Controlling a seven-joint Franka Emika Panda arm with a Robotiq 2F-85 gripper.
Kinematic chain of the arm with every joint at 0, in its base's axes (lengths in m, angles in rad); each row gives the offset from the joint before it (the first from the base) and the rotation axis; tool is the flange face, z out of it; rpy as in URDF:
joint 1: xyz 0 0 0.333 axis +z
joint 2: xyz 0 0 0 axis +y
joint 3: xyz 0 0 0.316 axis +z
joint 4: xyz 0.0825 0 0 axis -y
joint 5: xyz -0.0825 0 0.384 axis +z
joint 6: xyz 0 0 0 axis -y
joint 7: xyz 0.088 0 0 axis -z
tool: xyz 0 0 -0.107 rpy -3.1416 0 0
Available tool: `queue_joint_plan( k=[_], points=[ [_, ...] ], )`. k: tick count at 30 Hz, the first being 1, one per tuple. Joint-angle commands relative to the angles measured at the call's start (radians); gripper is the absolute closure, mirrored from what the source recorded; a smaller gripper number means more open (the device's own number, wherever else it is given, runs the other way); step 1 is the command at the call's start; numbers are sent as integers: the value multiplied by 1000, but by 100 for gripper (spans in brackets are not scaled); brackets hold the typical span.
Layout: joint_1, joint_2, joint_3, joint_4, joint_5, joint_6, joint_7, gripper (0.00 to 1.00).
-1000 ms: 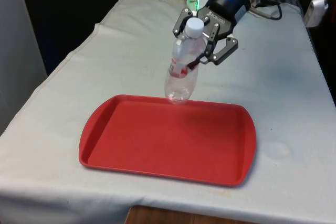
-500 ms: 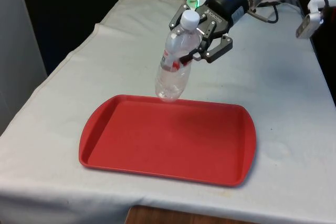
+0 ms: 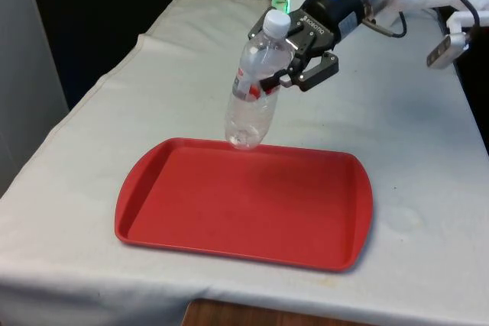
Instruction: Place the bottle upright on the tray.
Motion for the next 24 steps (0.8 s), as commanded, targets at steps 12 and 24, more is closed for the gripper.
queue_joint_plan(
  k=[12,24],
  points=[
    [5,2,19,7,-9,-21,123,66],
    [9,1,37,8,-11,-44,232,66]
  ],
)
